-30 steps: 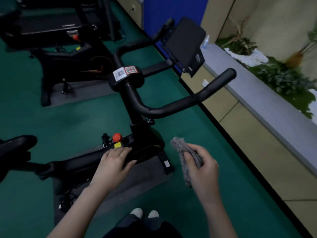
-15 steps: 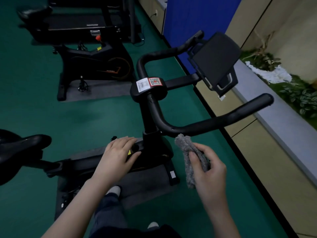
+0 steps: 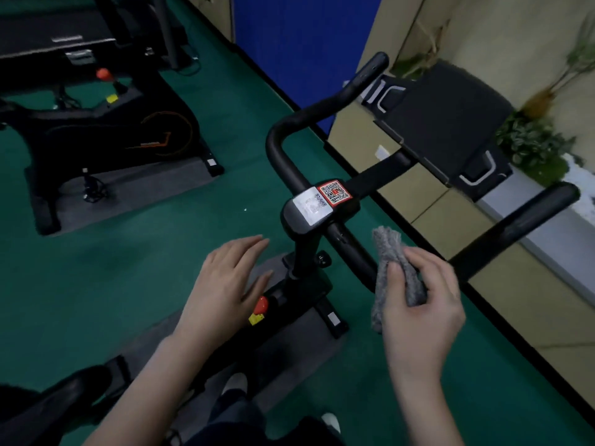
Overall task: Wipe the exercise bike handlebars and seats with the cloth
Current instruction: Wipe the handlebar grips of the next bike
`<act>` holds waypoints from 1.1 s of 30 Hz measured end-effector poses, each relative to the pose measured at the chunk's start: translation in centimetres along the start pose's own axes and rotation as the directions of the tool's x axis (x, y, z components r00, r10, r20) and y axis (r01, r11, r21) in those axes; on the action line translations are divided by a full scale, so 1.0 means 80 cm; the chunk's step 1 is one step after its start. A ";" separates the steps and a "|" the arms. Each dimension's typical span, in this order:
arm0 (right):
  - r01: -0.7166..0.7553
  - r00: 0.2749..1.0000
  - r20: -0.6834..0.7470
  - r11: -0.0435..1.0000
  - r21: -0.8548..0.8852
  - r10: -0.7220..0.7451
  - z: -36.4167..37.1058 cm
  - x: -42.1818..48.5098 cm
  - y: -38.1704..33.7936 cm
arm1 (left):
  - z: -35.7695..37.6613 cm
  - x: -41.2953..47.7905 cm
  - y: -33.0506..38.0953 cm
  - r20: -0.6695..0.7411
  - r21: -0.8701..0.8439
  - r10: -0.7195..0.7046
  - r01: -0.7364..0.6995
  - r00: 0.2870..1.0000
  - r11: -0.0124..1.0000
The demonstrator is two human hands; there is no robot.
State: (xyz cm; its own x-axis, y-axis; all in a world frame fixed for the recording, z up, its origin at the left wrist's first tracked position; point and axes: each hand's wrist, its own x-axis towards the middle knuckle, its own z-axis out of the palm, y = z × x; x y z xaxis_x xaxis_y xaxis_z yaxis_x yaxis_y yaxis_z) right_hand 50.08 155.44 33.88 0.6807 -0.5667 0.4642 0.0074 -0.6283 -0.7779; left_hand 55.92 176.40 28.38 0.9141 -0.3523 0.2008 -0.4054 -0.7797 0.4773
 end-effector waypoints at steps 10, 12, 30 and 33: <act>0.000 0.998 -0.060 0.958 -0.287 -0.018 0.076 0.007 -0.026 | -0.001 0.109 0.019 -0.096 -0.086 0.317 -0.325 0.944 0.942; 0.033 0.999 0.000 0.934 -0.357 -0.035 0.094 0.014 -0.029 | 0.006 0.122 0.024 -0.086 -0.081 0.340 -0.347 0.936 0.934; 0.288 0.953 0.210 0.863 -0.415 -0.217 0.082 -0.004 0.000 | 0.041 0.134 0.016 -0.189 -0.274 0.329 -0.372 0.925 0.887; 0.326 0.943 0.216 0.841 -0.431 -0.254 0.064 -0.014 0.008 | 0.041 0.134 0.016 -0.197 -0.285 0.324 -0.371 0.925 0.884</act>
State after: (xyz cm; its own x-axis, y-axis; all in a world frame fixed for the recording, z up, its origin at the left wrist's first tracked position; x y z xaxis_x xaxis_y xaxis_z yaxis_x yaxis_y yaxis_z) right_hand 53.12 158.42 30.73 0.7980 -0.2593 0.5440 -0.0878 -0.9431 -0.3209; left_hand 65.14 169.89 28.33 0.7164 -0.4766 0.5095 -0.6939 -0.4107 0.5915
